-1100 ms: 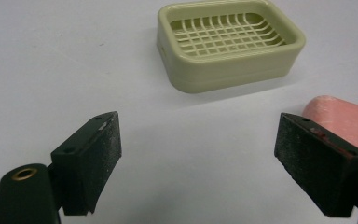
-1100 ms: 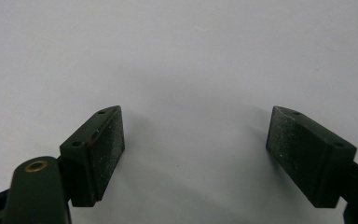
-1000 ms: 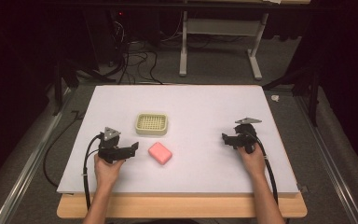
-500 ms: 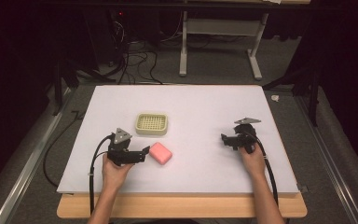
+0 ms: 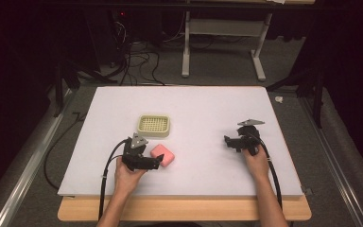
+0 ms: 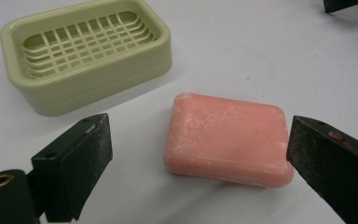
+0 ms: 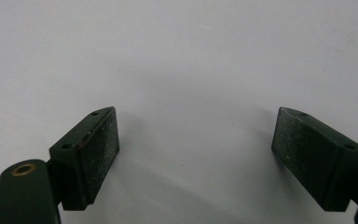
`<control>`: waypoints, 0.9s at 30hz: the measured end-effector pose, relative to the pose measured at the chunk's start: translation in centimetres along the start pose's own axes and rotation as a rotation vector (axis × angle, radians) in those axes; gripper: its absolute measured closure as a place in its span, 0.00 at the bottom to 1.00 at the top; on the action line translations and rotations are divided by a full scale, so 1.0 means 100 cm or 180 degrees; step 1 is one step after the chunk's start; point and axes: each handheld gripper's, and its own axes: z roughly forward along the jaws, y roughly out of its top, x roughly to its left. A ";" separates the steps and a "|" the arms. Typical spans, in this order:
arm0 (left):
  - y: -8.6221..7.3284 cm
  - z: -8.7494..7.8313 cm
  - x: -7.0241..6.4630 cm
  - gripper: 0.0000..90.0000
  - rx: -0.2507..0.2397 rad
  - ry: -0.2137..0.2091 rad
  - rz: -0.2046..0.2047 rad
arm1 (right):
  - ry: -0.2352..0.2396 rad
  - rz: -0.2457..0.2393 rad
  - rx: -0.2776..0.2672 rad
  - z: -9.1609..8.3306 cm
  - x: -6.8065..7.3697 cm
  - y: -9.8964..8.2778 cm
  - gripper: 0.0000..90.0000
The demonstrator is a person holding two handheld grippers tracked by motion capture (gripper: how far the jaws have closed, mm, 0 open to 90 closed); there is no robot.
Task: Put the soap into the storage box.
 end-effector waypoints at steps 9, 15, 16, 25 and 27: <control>0.000 0.016 -0.011 0.04 0.0084 0.0004 0.0110 | -0.0001 -0.0002 0.0001 0.000 0.000 0.000 0.17; 0.000 0.023 -0.014 0.03 0.0140 0.0036 0.0156 | 0.0000 -0.0001 0.0000 0.000 0.000 0.000 0.17; 0.000 0.023 -0.014 0.03 0.0147 0.0036 0.0162 | 0.0000 -0.0001 0.0001 0.000 0.000 0.000 0.17; -0.003 0.031 -0.016 0.05 0.0207 0.0053 0.0182 | -0.0001 -0.0002 0.0002 0.000 0.000 0.000 0.17; -0.004 0.033 -0.016 0.05 0.0229 0.0047 0.0175 | -0.0001 -0.0003 0.0002 0.000 0.000 0.000 0.17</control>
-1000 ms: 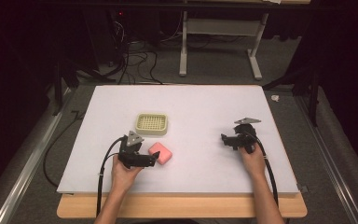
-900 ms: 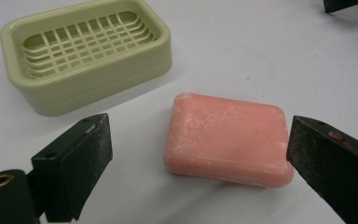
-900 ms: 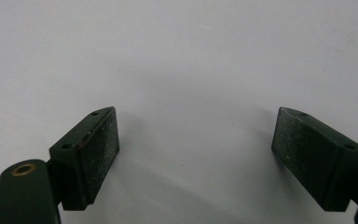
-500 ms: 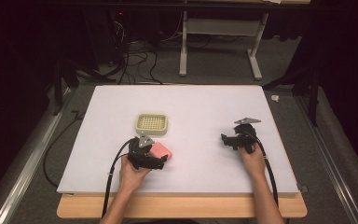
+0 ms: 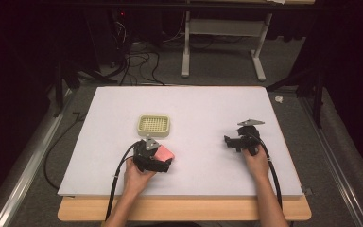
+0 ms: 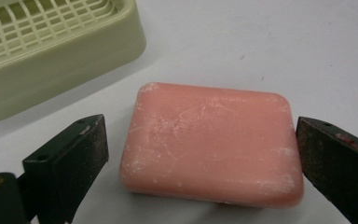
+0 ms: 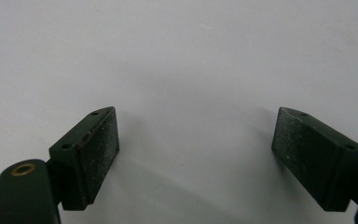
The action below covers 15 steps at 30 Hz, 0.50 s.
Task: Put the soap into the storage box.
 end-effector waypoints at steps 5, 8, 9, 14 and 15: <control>0.000 0.005 -0.003 0.08 0.0066 0.0018 0.0041 | 0.0003 0.0003 0.0000 0.000 0.000 0.000 0.17; -0.001 0.008 -0.005 0.12 0.0125 0.0027 0.0088 | 0.0004 0.0003 0.0000 0.000 0.000 0.000 0.17; -0.001 0.008 -0.005 0.12 0.0113 0.0027 0.0087 | 0.0004 0.0003 -0.0001 0.000 0.000 0.000 0.17; -0.001 0.008 -0.004 0.14 0.0121 -0.0021 0.0108 | 0.0004 0.0002 0.0000 0.000 0.000 0.000 0.17; -0.001 0.008 -0.004 0.14 0.0123 -0.0033 0.0114 | 0.0004 0.0002 -0.0001 0.000 0.000 0.000 0.17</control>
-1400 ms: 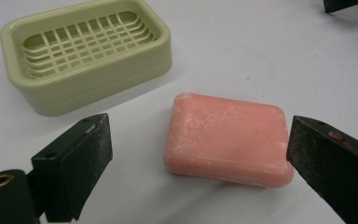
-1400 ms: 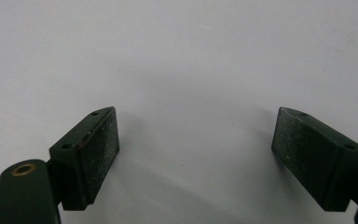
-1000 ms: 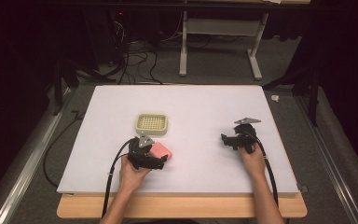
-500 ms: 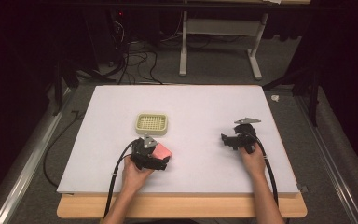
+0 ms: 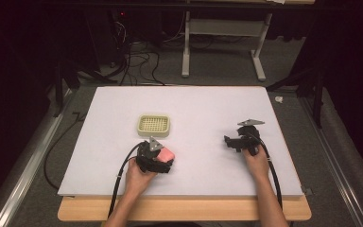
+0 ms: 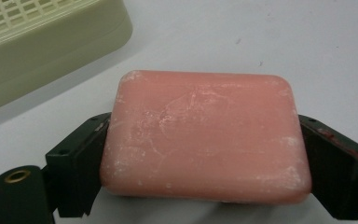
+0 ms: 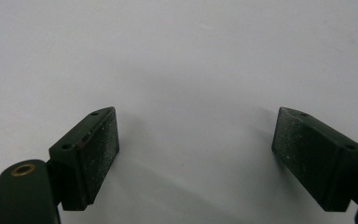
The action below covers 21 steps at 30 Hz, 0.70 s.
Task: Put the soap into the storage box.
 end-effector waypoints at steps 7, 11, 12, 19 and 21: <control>0.000 -0.001 0.000 0.15 -0.0005 -0.0008 -0.0004 | 0.0004 0.0003 0.0001 0.000 0.000 0.000 0.17; 0.000 -0.001 -0.001 0.15 -0.0013 -0.0001 0.0009 | 0.0003 0.0001 0.0001 0.000 0.000 0.000 0.17; 0.000 -0.001 -0.001 0.15 -0.0014 0.0001 0.0012 | 0.0004 0.0002 0.0001 0.000 0.000 0.000 0.17; 0.000 -0.002 -0.003 0.15 -0.0043 0.0041 0.0044 | 0.0003 0.0000 0.0001 0.000 0.000 0.000 0.17; 0.000 -0.003 -0.003 0.15 -0.0049 0.0034 0.0052 | 0.0003 0.0001 0.0001 0.000 0.000 0.000 0.17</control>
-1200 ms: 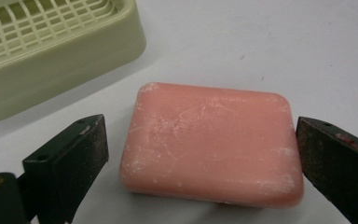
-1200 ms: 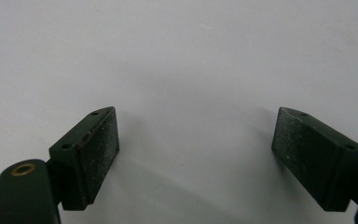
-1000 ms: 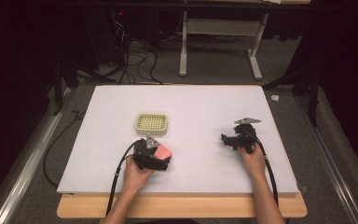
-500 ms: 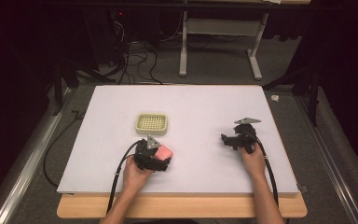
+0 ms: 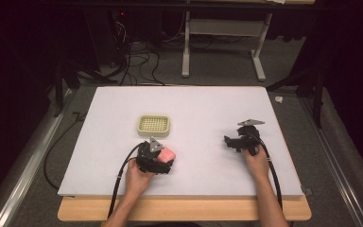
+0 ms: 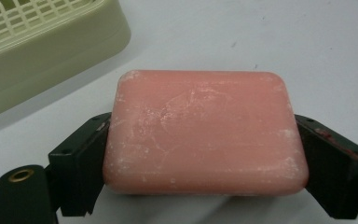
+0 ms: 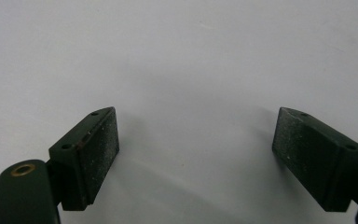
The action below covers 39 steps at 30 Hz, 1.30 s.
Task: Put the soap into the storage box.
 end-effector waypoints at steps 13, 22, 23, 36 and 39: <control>0.002 -0.011 0.005 0.15 -0.0101 0.0011 -0.0081 | -0.0001 -0.0002 0.0001 0.000 0.000 0.000 0.17; 0.003 -0.018 0.013 0.15 -0.0158 0.0001 -0.0197 | -0.0002 -0.0004 0.0000 0.000 0.000 0.000 0.17; 0.003 -0.020 0.015 0.15 -0.0178 0.0016 -0.0221 | -0.0002 -0.0006 0.0000 0.000 0.000 0.000 0.17; 0.012 -0.030 0.029 0.16 -0.0202 0.0083 -0.0332 | 0.0000 -0.0003 0.0000 0.000 0.000 0.000 0.17; 0.015 -0.030 0.033 0.16 -0.0199 0.0115 -0.0346 | 0.0001 -0.0002 -0.0001 0.000 0.000 0.000 0.17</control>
